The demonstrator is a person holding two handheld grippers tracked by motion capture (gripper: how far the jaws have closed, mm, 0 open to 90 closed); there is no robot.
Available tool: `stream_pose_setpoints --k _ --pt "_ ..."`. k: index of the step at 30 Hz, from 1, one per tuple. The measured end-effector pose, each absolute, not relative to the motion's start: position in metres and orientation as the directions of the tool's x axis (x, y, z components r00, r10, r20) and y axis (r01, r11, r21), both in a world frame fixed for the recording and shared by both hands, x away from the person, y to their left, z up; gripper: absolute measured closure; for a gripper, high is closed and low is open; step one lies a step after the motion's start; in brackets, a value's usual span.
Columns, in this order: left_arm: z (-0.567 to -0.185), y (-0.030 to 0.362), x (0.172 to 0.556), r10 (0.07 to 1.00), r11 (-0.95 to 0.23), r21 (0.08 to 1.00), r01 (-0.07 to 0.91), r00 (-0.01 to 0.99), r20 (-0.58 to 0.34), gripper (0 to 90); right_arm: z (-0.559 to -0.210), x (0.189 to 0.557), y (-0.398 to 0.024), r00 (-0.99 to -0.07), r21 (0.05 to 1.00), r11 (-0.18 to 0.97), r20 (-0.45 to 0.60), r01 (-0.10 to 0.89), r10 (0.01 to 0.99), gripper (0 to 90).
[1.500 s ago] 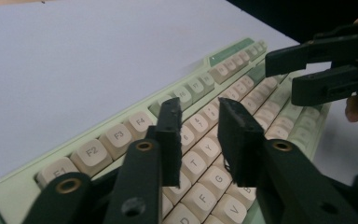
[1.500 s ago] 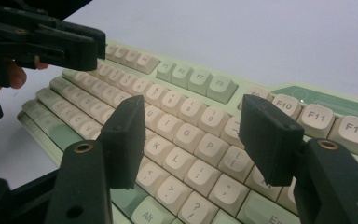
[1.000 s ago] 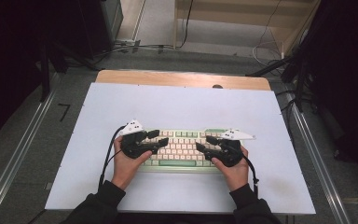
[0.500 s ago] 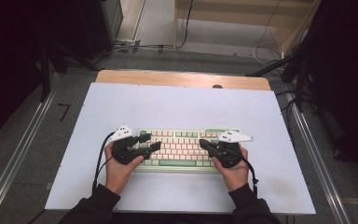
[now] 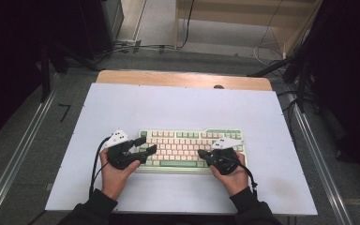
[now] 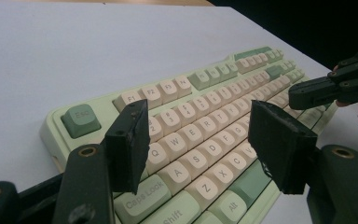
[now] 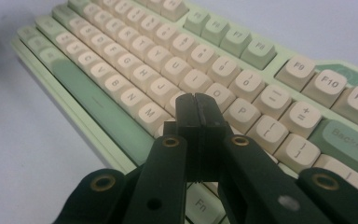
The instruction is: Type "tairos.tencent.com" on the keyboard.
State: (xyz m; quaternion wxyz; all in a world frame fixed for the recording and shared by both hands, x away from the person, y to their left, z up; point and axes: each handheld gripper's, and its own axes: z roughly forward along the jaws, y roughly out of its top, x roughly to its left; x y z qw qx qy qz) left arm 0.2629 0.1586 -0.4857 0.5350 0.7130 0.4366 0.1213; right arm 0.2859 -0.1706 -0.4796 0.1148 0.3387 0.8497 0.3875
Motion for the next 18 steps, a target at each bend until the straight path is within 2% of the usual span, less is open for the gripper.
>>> stream_pose_setpoints --k 18 --pt "-0.4870 0.1565 0.2627 0.750 -0.062 0.867 0.495 0.596 -0.287 40.0 -0.4852 0.2875 -0.1678 -0.735 0.699 0.497 0.058 0.513 0.676 87.6"
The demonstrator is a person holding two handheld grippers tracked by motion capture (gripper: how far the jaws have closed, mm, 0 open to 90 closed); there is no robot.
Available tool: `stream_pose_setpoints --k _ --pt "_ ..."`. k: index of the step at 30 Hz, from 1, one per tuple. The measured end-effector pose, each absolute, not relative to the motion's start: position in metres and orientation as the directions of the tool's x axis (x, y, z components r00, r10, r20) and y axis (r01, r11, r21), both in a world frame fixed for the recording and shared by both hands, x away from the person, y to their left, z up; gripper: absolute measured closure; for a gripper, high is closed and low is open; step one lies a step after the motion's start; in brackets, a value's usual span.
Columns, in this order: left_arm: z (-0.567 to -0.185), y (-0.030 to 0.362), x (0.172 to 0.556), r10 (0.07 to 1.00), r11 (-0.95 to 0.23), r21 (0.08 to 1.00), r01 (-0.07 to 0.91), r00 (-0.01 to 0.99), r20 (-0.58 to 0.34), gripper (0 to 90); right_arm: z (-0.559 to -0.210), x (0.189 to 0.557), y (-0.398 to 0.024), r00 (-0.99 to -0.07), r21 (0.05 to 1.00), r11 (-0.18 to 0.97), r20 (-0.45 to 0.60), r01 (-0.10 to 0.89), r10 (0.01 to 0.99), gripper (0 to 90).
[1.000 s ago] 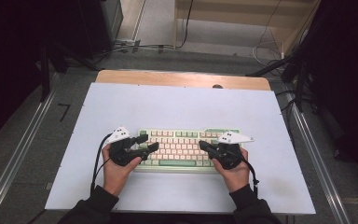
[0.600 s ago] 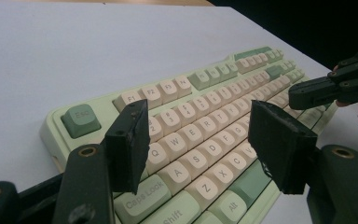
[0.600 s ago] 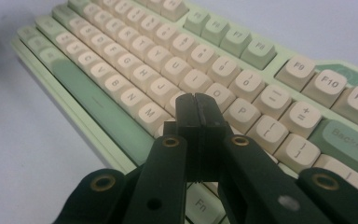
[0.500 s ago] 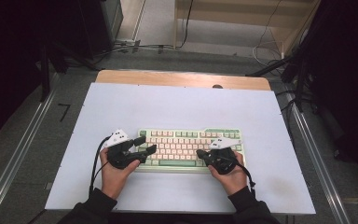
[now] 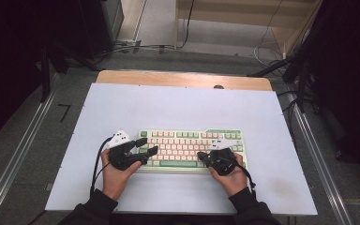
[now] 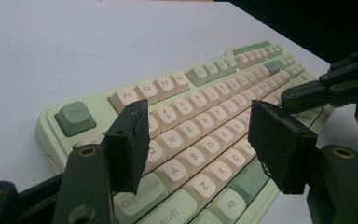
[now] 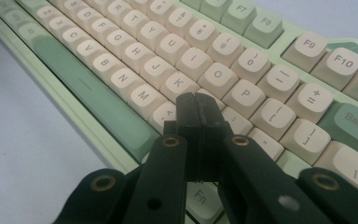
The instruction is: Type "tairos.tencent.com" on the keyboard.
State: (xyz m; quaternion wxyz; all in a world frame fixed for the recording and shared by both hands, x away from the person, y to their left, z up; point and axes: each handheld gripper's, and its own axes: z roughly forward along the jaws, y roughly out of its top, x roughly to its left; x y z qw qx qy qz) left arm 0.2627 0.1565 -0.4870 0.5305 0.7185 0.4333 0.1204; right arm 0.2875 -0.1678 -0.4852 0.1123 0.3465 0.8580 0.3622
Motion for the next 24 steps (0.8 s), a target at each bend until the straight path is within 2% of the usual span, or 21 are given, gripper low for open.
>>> stream_pose_setpoints --k 2,4,10,13,18,24 --pt "-0.487 0.156 0.263 0.751 -0.062 0.867 0.494 0.595 -0.286 40.0 -0.482 0.287 -0.171 -0.733 0.724 0.469 0.075 0.506 0.676 86.8" --pt "-0.487 0.156 0.263 0.750 -0.063 0.868 0.493 0.597 -0.285 40.0 -0.477 0.288 -0.175 -0.724 0.760 0.413 0.108 0.502 0.682 81.1" --pt "-0.487 0.156 0.263 0.750 -0.064 0.867 0.494 0.597 -0.285 40.0 -0.469 0.291 -0.193 -0.654 0.844 0.247 0.151 0.475 0.742 47.5" --pt "-0.487 0.156 0.262 0.750 -0.065 0.867 0.493 0.598 -0.284 40.0 -0.469 0.295 -0.200 -0.610 0.854 0.191 0.173 0.485 0.774 38.0" --pt "-0.488 0.154 0.262 0.749 -0.071 0.868 0.492 0.601 -0.279 40.0 -0.471 0.300 -0.208 -0.577 0.847 0.153 0.205 0.510 0.790 32.1" --pt "-0.488 0.154 0.262 0.746 -0.074 0.867 0.493 0.604 -0.280 40.0 -0.471 0.302 -0.209 -0.571 0.842 0.146 0.214 0.519 0.793 31.8"
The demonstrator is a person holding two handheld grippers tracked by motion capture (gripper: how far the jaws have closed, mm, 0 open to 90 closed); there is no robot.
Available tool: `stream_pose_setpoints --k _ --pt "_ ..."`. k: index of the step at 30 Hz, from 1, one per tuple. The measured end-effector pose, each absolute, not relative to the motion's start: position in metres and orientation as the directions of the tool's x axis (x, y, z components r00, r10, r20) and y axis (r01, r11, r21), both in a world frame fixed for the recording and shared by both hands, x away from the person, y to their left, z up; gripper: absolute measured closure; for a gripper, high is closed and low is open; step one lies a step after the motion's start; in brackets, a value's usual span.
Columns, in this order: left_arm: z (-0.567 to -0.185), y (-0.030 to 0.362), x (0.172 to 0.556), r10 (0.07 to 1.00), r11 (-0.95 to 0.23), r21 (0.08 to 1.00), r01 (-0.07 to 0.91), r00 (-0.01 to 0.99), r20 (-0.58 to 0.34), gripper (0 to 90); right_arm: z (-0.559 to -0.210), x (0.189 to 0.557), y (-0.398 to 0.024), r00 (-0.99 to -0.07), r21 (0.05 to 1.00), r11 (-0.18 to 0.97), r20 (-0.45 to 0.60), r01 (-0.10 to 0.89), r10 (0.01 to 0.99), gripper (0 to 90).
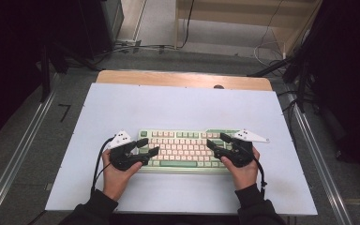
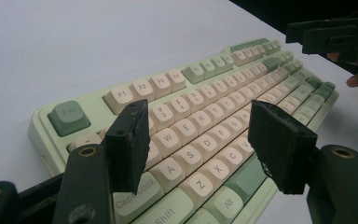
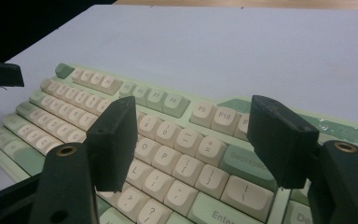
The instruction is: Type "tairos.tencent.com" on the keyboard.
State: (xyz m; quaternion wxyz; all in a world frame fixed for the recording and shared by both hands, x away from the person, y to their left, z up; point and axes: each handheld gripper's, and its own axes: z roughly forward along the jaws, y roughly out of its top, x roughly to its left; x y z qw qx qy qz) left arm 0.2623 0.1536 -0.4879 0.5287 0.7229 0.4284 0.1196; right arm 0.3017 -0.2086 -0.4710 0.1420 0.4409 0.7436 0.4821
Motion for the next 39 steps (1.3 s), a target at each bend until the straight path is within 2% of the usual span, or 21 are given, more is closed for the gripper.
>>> stream_pose_setpoints --k 4,6,8,10,12,13,26,31,35,39 --pt "-0.488 0.152 0.262 0.744 -0.086 0.865 0.494 0.609 -0.274 40.7 -0.472 0.302 -0.208 -0.575 0.840 0.152 0.213 0.520 0.790 32.3" --pt "-0.488 0.150 0.262 0.739 -0.102 0.863 0.495 0.618 -0.268 45.5 -0.471 0.302 -0.208 -0.576 0.840 0.153 0.213 0.520 0.789 32.9" --pt "-0.488 0.147 0.262 0.736 -0.129 0.862 0.490 0.630 -0.248 55.4 -0.472 0.302 -0.208 -0.576 0.840 0.155 0.211 0.520 0.790 33.0" --pt "-0.488 0.143 0.263 0.723 -0.155 0.855 0.494 0.647 -0.243 74.0 -0.472 0.302 -0.207 -0.578 0.839 0.161 0.206 0.520 0.790 33.5" --pt "-0.488 0.137 0.264 0.710 -0.180 0.849 0.497 0.663 -0.238 88.5 -0.472 0.302 -0.206 -0.578 0.838 0.164 0.203 0.520 0.791 34.0" --pt "-0.489 0.134 0.265 0.705 -0.192 0.846 0.498 0.670 -0.235 90.0 -0.472 0.302 -0.206 -0.578 0.838 0.165 0.203 0.520 0.790 34.1" --pt "-0.498 0.109 0.268 0.675 -0.290 0.814 0.504 0.710 -0.199 90.0 -0.474 0.302 -0.203 -0.590 0.834 0.179 0.201 0.522 0.782 35.4" --pt "-0.499 0.103 0.269 0.687 -0.339 0.793 0.506 0.709 -0.158 90.0 -0.474 0.302 -0.203 -0.591 0.834 0.180 0.201 0.522 0.782 35.7" --pt "-0.495 0.104 0.267 0.676 -0.314 0.813 0.491 0.717 -0.172 90.0 -0.474 0.302 -0.202 -0.591 0.833 0.181 0.201 0.523 0.781 35.8" --pt "-0.487 0.112 0.263 0.662 -0.222 0.862 0.457 0.719 -0.211 78.2 -0.473 0.302 -0.203 -0.592 0.835 0.178 0.202 0.520 0.780 35.9"
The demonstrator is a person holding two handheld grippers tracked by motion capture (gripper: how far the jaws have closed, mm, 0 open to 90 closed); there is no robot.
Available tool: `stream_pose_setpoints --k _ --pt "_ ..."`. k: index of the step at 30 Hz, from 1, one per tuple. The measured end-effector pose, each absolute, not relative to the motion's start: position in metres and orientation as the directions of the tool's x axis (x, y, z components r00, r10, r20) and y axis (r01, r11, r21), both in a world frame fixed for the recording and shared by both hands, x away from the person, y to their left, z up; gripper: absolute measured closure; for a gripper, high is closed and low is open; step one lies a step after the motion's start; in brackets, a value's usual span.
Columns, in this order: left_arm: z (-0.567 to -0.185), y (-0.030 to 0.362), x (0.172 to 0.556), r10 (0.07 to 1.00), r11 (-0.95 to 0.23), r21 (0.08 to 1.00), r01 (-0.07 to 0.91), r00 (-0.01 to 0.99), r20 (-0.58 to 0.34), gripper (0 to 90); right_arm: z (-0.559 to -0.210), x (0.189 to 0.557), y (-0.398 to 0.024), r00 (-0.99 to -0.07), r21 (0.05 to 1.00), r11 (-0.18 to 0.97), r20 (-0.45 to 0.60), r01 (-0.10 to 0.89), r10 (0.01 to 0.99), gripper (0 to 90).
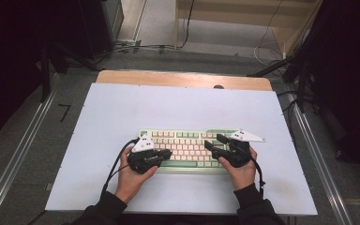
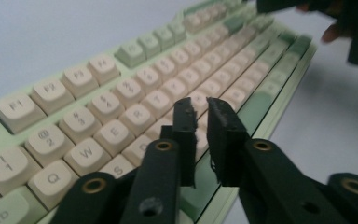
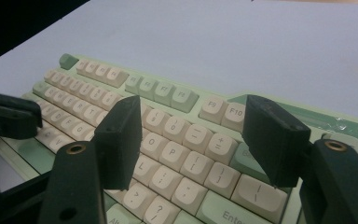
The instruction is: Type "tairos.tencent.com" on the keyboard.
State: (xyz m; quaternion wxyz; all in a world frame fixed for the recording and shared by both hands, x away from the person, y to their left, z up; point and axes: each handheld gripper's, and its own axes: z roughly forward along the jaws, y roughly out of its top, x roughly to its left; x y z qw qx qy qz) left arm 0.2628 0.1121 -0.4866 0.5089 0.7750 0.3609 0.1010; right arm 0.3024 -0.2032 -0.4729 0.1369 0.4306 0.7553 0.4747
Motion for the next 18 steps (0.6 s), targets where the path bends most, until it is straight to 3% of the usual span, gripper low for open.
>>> stream_pose_setpoints --k 7,18 --pt "-0.488 0.129 0.265 0.722 -0.097 0.883 0.460 0.643 -0.256 49.7 -0.473 0.302 -0.203 -0.592 0.834 0.178 0.205 0.523 0.780 36.1" --pt "-0.491 0.141 0.266 0.756 -0.078 0.882 0.464 0.604 -0.251 45.1 -0.474 0.303 -0.202 -0.595 0.832 0.187 0.197 0.522 0.779 37.1"
